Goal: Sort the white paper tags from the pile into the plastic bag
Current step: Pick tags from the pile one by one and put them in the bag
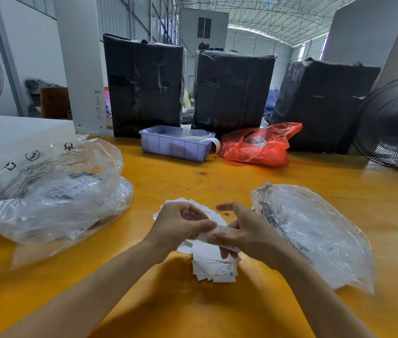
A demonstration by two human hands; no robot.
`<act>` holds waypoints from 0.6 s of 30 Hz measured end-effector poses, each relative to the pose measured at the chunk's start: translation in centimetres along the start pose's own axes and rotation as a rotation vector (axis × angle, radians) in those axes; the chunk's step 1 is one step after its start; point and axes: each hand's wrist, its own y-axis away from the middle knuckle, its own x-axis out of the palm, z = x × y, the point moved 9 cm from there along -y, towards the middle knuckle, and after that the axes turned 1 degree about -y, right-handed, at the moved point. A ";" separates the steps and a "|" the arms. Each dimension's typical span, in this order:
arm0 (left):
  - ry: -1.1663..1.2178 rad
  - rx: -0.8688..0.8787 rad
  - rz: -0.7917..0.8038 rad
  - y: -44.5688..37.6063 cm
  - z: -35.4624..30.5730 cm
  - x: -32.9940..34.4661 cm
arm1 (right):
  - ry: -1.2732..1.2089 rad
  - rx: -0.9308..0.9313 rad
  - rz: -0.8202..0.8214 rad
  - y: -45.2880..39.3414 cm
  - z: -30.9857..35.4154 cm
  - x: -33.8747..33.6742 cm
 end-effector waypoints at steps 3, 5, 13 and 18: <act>0.001 -0.041 0.035 0.3 0.4 0.5 | 0.011 -0.038 0.002 0.0 0.3 0.1; 0.076 -0.052 0.006 0.3 0.4 0.5 | -0.011 -0.057 -0.072 -0.2 0.4 -0.6; 0.303 -0.104 -0.130 0.1 0.9 -0.4 | -0.146 -0.115 -0.384 -0.1 0.2 -3.6; 0.261 -0.056 -0.195 0.1 1.3 -0.6 | 0.070 -0.138 -0.312 -0.3 1.0 -1.4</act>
